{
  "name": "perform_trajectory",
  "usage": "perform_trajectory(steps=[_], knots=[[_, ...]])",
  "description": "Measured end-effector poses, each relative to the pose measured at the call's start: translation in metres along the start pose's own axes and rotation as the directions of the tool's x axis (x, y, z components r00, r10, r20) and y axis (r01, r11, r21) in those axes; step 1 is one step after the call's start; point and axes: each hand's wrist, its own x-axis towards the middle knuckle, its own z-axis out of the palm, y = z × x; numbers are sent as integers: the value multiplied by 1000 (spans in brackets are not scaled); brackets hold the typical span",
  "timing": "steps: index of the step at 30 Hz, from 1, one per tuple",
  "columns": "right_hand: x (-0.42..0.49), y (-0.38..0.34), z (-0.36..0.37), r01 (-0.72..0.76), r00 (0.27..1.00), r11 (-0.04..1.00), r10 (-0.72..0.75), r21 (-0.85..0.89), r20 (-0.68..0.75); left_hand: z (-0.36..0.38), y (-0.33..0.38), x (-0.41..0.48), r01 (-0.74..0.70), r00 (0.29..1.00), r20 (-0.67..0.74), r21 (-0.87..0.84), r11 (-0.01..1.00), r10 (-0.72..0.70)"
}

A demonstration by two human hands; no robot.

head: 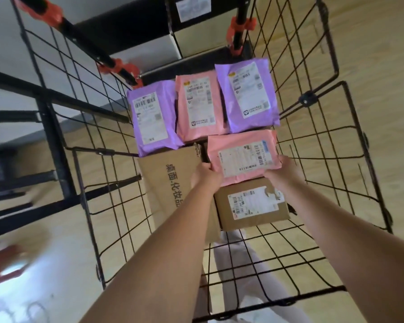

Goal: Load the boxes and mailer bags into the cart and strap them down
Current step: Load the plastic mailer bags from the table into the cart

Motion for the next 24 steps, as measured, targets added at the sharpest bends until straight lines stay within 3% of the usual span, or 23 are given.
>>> perform_trajectory(steps=[10, 16, 21, 24], knots=[[-19, -15, 0, 68, 998, 997, -68, -42, 5, -24, 18, -26, 54, 993, 107, 14, 998, -55], [-48, -38, -4, 161, 986, 979, -156, -127, 52, -52, 25, -46, 19, 989, 150, -6, 1000, -18], [-83, -66, 2, 283, 959, 923, -267, -261, 98, -82, 17, -69, -17, 996, 91, 104, 994, 8], [-108, -88, 11, 372, 928, 838, -347, -399, 137, -110, 10, -82, -75, 997, 43, 223, 972, 67]])
